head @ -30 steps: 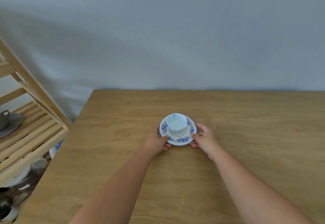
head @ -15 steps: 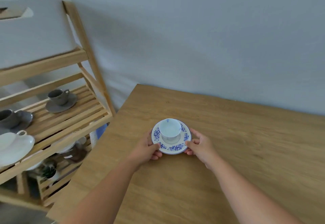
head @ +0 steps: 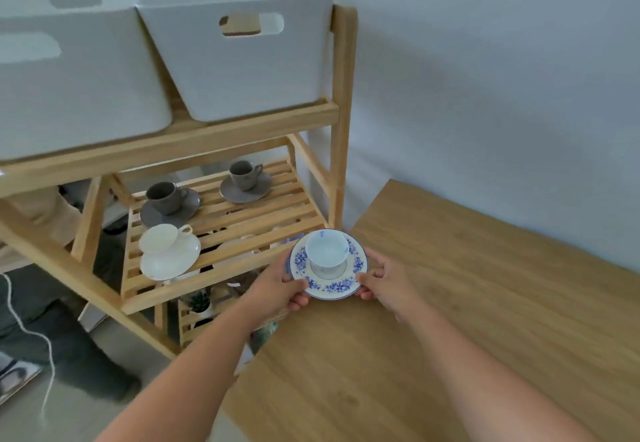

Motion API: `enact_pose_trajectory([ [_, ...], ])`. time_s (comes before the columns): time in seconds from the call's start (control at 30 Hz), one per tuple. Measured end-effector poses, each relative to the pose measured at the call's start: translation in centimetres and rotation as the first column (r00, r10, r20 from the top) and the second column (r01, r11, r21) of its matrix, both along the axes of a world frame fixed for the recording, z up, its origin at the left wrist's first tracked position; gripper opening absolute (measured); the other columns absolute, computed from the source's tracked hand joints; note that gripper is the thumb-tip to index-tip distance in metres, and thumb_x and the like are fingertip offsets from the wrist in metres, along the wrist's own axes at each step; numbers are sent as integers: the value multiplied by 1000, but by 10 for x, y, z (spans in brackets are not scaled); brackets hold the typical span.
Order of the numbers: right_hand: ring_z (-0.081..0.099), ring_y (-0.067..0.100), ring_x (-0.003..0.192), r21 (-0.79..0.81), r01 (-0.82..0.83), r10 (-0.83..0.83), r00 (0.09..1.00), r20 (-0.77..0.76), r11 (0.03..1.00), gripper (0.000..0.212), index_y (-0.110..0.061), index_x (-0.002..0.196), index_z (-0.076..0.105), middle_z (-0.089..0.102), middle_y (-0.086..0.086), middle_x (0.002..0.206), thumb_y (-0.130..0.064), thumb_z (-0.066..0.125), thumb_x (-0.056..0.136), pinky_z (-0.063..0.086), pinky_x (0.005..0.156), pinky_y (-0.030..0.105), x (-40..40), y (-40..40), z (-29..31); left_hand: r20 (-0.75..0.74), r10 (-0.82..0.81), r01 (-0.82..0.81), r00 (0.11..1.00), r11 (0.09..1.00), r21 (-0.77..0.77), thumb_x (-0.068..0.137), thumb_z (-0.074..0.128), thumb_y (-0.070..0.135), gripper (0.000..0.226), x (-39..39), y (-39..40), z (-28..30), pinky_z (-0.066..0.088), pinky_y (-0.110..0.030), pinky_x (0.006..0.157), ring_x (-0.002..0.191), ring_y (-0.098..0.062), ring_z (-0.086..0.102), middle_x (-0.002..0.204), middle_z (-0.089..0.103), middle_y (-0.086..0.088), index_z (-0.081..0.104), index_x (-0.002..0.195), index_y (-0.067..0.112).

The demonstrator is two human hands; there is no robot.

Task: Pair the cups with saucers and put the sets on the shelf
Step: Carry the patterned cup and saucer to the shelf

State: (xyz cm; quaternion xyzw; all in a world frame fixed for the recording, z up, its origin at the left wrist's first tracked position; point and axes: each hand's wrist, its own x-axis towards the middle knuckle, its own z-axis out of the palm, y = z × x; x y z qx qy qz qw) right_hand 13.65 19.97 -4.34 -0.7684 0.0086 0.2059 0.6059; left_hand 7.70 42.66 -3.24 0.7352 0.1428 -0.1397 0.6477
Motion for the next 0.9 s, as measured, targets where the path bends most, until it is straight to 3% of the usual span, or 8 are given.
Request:
enact_pose_trajectory([
  [0.13, 63, 13, 56, -26, -64, 64, 998, 22, 998, 59, -24, 142, 42, 67, 9, 72, -1, 59, 90, 58, 65, 28, 33, 54, -2, -9, 95, -95, 995, 995, -11, 93, 63, 3, 64, 16, 46, -4, 53, -27, 52, 55, -16, 63, 70, 74, -11, 35, 140, 36],
  [0.27, 66, 10, 54, -102, -108, 113, 993, 45, 989, 53, -25, 138, 49, 71, 6, 80, -3, 60, 91, 59, 60, 26, 64, 99, -11, -43, 185, -185, 982, 983, -6, 91, 66, 5, 63, 30, 81, -13, 50, -33, 62, 60, -23, 60, 72, 71, -15, 38, 141, 30],
  [0.37, 72, 15, 64, -159, -136, 140, 990, 12, 978, 54, -29, 138, 48, 74, 5, 83, -6, 62, 90, 60, 67, 30, 82, 126, -22, -82, 233, -236, 969, 971, -30, 91, 64, -1, 60, 40, 100, -17, 46, -20, 44, 53, -19, 54, 76, 65, -19, 39, 140, 25],
  [0.43, 73, 18, 71, -165, -148, 148, 989, -12, 975, 53, -28, 137, 49, 75, 5, 85, -6, 61, 90, 62, 71, 34, 94, 141, -30, -108, 264, -269, 958, 963, -31, 91, 64, -3, 59, 48, 110, -22, 44, -18, 41, 53, -19, 53, 79, 65, -21, 40, 139, 23],
  [0.5, 73, 19, 74, -176, -149, 144, 989, -41, 973, 54, -25, 139, 48, 74, 5, 89, -5, 61, 90, 62, 71, 35, 105, 155, -37, -131, 269, -269, 954, 963, 19, 91, 67, 3, 60, 56, 120, -27, 47, -20, 45, 57, -17, 61, 83, 71, -19, 40, 140, 26],
  [0.63, 73, 18, 71, -203, -188, 180, 982, -54, 961, 59, -21, 144, 41, 72, 8, 92, -6, 61, 90, 61, 68, 31, 122, 174, -46, -165, 286, -294, 944, 956, -21, 90, 68, 3, 65, 71, 141, -42, 56, -28, 60, 63, -18, 68, 80, 73, -15, 41, 144, 29],
  [0.77, 73, 13, 65, -219, -200, 192, 980, -57, 955, 57, -24, 142, 43, 73, 9, 95, -8, 61, 91, 59, 58, 24, 131, 188, -53, -173, 302, -303, 937, 953, 22, 88, 70, 6, 73, 81, 154, -51, 57, -26, 58, 60, -15, 69, 72, 75, -10, 36, 148, 30],
  [0.9, 73, 12, 64, -243, -195, 188, 981, -53, 950, 53, -29, 139, 46, 73, 3, 91, -11, 61, 91, 59, 57, 24, 138, 195, -62, -173, 355, -369, 919, 928, -56, 89, 68, 0, 73, 87, 152, -57, 58, -26, 57, 59, -14, 69, 82, 73, -12, 36, 147, 30],
])
